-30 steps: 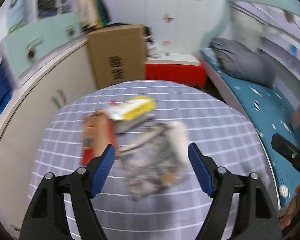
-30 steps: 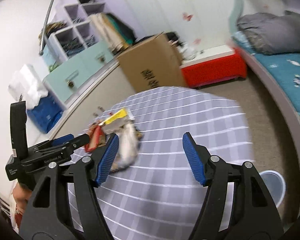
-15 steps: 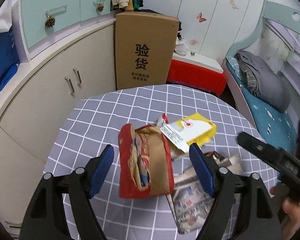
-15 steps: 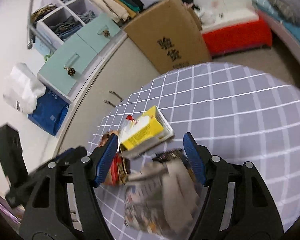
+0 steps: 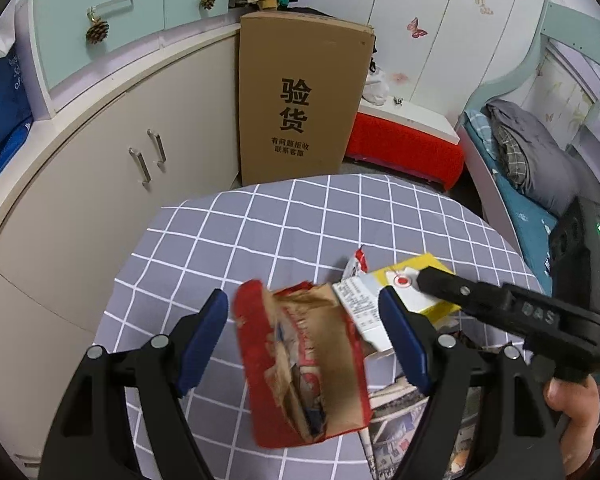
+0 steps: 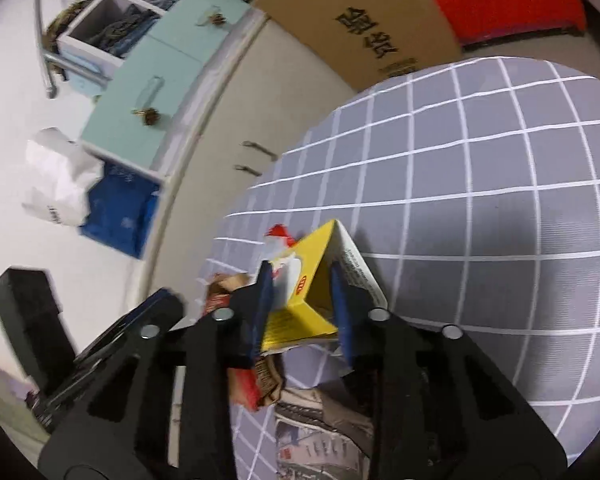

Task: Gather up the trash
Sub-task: 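Grasp the yellow-white carton with the right tool while the left tool grasps the red-white wrapper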

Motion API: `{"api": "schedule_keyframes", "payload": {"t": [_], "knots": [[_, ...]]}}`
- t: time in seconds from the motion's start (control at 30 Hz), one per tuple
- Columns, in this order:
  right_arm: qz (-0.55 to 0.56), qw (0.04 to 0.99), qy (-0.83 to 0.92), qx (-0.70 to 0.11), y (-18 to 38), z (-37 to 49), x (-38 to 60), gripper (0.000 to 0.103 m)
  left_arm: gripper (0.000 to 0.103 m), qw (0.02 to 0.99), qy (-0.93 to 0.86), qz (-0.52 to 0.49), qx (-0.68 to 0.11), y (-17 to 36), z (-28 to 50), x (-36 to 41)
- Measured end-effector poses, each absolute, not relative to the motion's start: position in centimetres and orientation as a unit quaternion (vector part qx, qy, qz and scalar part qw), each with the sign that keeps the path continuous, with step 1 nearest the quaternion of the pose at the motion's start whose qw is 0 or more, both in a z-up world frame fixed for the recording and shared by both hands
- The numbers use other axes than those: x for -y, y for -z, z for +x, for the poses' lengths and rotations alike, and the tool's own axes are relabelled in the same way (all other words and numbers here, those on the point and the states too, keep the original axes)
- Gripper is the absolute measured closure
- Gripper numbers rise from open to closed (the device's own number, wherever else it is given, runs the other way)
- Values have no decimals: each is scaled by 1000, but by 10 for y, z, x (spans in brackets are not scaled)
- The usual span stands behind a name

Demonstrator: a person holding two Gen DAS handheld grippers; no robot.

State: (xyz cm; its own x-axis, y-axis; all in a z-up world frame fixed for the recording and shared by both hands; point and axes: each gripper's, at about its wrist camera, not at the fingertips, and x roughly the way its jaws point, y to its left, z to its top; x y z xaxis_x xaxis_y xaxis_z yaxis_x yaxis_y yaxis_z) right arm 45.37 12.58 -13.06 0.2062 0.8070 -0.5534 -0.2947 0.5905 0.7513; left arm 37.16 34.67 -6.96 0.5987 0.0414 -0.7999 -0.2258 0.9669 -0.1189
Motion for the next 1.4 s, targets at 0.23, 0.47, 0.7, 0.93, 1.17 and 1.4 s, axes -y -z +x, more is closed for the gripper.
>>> {"api": "schedule_keyframes", "payload": {"t": [0.23,0.47,0.7,0.93,1.17,1.4], "knots": [[161,853,-299,-395,82,431,-92,88,27,877,-54,-90,-469,86,398,-337],[74,902,-261,-335,62,421,-94,90,27,864,-44,-114,-489,103,432,-324],[61,900,-272,-335,72,423,-100,90,27,856,-36,-68,-512,115,445,-299],[70,898,-276,-334,73,422,-94,90,31,855,-16,57,-515,111,443,-258],[77,898,-275,-336,73,419,-87,90,72,837,-27,75,-541,125,451,-247],[78,899,-277,-330,66,408,-78,90,82,874,-22,26,-484,90,436,-255]]}}
